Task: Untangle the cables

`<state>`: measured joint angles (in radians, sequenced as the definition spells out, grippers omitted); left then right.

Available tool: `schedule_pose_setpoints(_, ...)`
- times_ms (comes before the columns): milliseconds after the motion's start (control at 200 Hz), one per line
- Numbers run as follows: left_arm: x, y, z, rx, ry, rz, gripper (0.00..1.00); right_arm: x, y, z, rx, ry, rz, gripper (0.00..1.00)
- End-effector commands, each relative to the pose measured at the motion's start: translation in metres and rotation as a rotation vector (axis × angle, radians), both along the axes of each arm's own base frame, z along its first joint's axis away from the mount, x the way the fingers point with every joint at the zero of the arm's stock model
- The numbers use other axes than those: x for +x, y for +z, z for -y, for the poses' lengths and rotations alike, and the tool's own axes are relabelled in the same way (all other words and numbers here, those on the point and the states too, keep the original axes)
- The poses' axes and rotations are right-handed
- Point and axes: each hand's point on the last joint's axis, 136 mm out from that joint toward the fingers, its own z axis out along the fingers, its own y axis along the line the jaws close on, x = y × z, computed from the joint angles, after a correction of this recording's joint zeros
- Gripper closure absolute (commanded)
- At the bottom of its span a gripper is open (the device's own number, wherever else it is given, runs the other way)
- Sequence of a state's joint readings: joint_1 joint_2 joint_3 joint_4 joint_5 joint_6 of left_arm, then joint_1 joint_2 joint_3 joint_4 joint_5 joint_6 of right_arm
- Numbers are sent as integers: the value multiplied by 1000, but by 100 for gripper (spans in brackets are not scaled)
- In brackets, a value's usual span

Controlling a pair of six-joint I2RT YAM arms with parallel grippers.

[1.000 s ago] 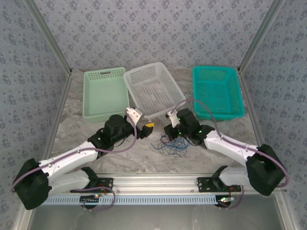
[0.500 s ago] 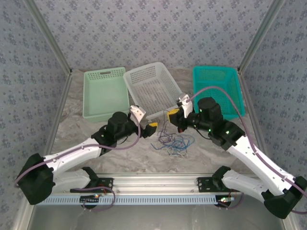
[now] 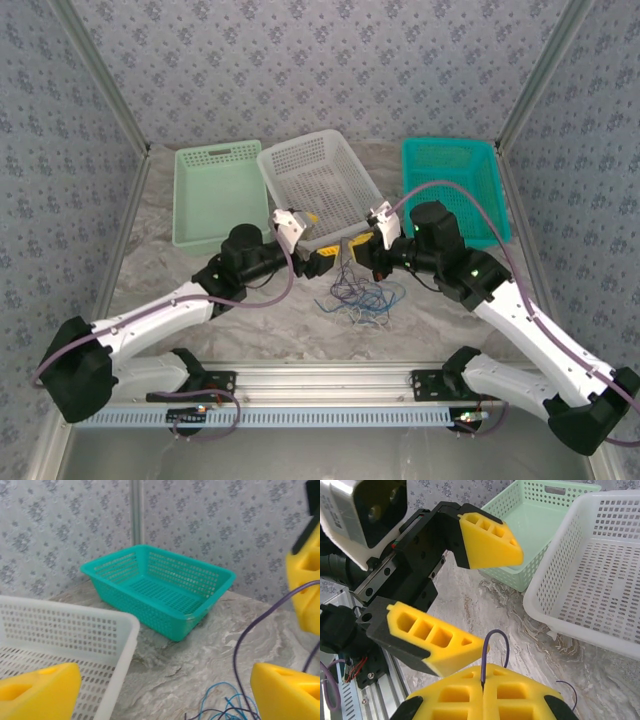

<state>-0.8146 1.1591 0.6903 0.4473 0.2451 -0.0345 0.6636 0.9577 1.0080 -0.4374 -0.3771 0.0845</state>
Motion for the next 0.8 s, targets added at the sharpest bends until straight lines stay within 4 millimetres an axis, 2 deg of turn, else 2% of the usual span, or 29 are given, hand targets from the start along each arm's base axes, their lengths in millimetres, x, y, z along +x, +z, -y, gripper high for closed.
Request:
schedule_pose_setpoints(0,-10,24,14,-51,-92,40,13,1,20,0,20,19,36,99)
schedule_pose_setpoints(240,-15,22,24,-53,-158,24,13,0,26,-1,39,33,33,99)
schedule_pose_setpoints(480,4,9,40,-11,-137,-13,16,-13,40,-10,92,115,28,99)
schedule_pose_setpoints(655,19,-2,43,19,-85,-27,16,-17,66,-6,91,130,84,99)
schedule_pose_setpoints(665,19,-2,44,19,-83,-30,16,-18,77,-5,105,130,108,99)
schedule_pose_setpoints(680,20,-3,44,21,-80,-34,16,-18,83,-4,111,130,122,99)
schedule_pose_setpoints(800,26,-12,47,36,-63,-66,18,-15,112,0,128,117,186,100)
